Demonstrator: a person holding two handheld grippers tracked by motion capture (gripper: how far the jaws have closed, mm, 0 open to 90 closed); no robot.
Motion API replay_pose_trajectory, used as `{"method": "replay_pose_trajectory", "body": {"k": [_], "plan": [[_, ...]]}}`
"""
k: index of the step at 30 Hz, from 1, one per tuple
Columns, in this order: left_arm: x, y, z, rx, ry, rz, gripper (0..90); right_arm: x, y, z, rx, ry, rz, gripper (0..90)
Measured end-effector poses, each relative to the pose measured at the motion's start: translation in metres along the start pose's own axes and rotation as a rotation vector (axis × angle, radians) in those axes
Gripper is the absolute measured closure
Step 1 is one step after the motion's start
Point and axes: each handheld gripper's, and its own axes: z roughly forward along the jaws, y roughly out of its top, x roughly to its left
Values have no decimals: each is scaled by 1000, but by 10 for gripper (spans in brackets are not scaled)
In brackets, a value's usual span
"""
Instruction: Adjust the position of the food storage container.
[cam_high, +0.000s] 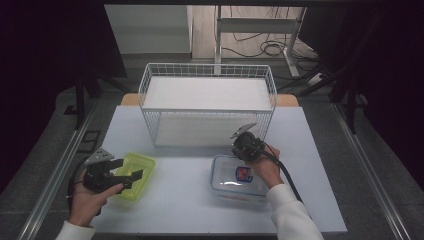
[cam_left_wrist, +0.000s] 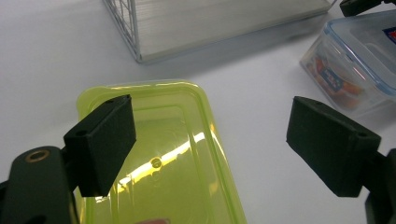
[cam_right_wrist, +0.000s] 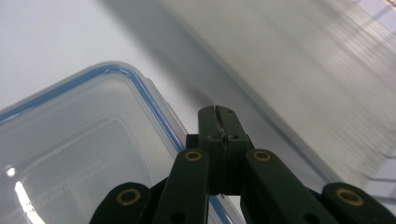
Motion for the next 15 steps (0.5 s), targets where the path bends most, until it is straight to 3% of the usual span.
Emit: {"method": "replay_pose_trajectory", "body": {"k": [5, 10, 14, 15], "plan": [[0, 0, 0, 1, 0, -2, 158, 9, 2, 1, -4, 20, -17, 897], [0, -1, 0, 1, 3, -5, 158, 8, 1, -3, -12, 20, -23, 897], [1, -1, 0, 1, 3, -9, 158, 3, -4, -18, -64, 12, 10, 896], [1, -2, -1, 3, 4, -10, 158, -2, -12, -34, -91, -5, 43, 896]]}}
